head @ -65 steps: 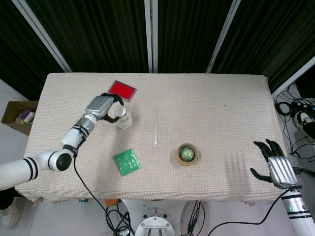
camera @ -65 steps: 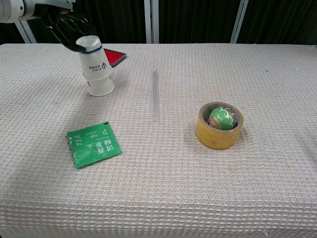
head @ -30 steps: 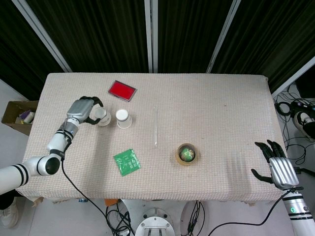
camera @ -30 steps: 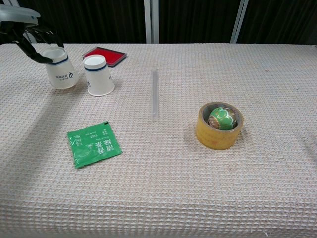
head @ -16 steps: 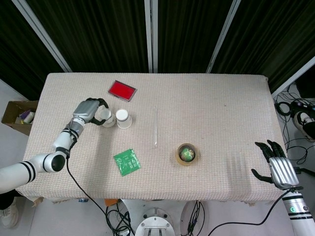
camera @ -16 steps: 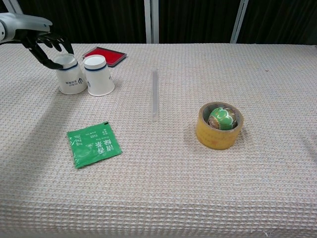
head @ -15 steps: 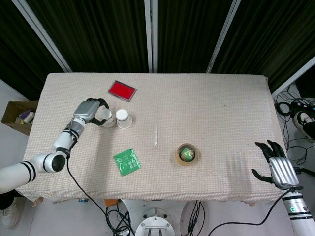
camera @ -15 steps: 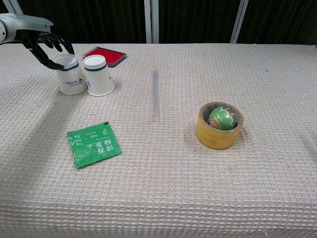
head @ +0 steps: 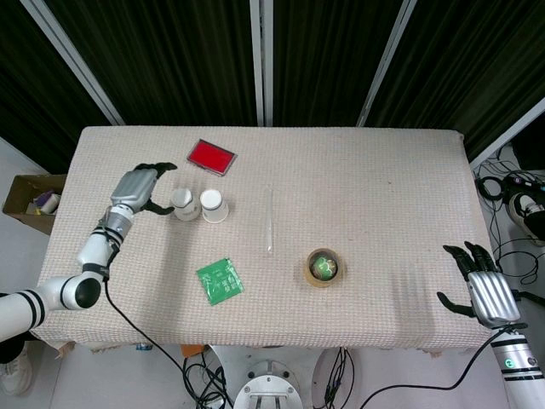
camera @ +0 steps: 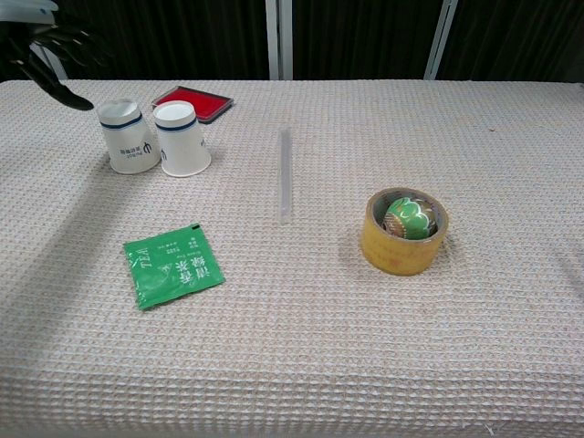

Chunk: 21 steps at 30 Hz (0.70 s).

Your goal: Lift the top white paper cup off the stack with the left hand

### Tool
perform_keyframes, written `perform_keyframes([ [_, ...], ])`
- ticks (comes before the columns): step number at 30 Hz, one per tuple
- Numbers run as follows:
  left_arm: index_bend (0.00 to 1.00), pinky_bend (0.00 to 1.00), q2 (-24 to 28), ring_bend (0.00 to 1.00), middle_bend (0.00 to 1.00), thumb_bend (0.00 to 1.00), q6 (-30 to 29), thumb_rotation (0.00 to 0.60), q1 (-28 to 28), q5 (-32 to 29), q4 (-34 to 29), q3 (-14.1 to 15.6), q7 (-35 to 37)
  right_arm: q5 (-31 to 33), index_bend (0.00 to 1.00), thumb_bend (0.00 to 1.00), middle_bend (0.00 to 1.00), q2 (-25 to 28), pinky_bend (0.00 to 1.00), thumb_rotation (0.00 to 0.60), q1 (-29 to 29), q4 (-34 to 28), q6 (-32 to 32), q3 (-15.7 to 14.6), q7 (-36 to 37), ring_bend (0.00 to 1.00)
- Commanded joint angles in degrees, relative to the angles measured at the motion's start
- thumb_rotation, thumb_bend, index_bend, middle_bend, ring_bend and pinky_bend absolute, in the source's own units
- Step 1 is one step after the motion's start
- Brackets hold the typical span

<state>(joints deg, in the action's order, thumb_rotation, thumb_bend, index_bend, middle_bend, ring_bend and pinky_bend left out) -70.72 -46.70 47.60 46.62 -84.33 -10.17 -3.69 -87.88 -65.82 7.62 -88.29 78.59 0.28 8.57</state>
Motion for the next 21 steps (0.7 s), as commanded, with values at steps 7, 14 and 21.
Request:
perform_keyframes([
  [7, 0.19, 0.12, 6.9, 0.16, 0.16, 0.18, -30.3, 0.6, -20.4, 14.0, -8.7, 6.9, -1.3, -1.1, 0.13, 0.18, 0.17, 2.0, 0.06, 0.6, 0.2, -0.9, 1.2, 0.5, -0.2, 0.0],
  [14, 0.2, 0.12, 5.9, 0.16, 0.16, 0.17, -42.7, 0.6, -32.6, 21.1, -7.0, 13.3, -1.5, -2.6, 0.13, 0.18, 0.17, 3.3, 0.07, 0.6, 0.6, -2.9, 1.6, 0.4, 0.6, 0.0],
  [21, 0.21, 0.12, 4.3, 0.16, 0.16, 0.17, -52.1, 0.6, -41.2, 28.8, -6.0, 16.6, 0.1, -3.4, 0.13, 0.18, 0.17, 3.6, 0.07, 0.6, 0.8, -4.8, 1.4, 0.0, -1.9, 0.0],
])
